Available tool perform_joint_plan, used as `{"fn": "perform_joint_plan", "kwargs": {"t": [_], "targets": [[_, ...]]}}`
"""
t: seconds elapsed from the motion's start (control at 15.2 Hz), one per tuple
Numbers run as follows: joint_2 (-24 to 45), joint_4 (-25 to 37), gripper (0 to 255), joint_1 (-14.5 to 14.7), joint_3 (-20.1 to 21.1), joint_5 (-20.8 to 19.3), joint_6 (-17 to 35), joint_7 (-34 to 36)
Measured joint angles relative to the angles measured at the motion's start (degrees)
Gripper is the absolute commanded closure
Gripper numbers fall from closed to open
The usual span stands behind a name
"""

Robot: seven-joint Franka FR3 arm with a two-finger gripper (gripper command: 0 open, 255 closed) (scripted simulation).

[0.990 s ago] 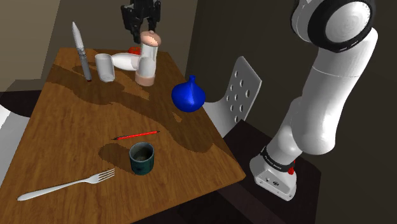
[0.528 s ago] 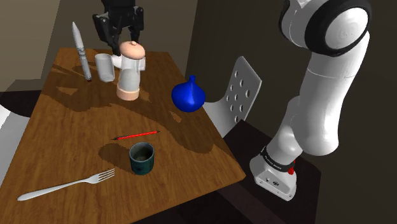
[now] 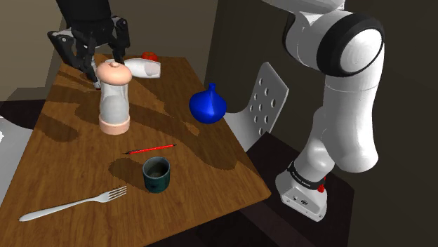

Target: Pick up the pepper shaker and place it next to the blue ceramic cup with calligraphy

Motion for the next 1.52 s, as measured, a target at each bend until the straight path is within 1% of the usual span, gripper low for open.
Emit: {"fn": "perform_joint_plan", "kwargs": {"t": [0.07,0.2,0.26,0.33,0.99,1.52], "targets": [[1.9,2.8,255,1.6,0.2,-0.5,-1.1,1.3],[4.8,6.2,255,3.8,0.4,-1.1,-1.8,3.1],[6.7,8.9,255,5.0,0.4,-1.5,-2.8,3.7],[7.4,9.7,255,5.5,0.4,-1.7,-2.8,4.0],[3.5,-4.4,255,3.6,0.8,-0.9,7.0,5.8],[2.8,-11.5,255,2.8,0.8,-0.8,13.4,6.6]]}}
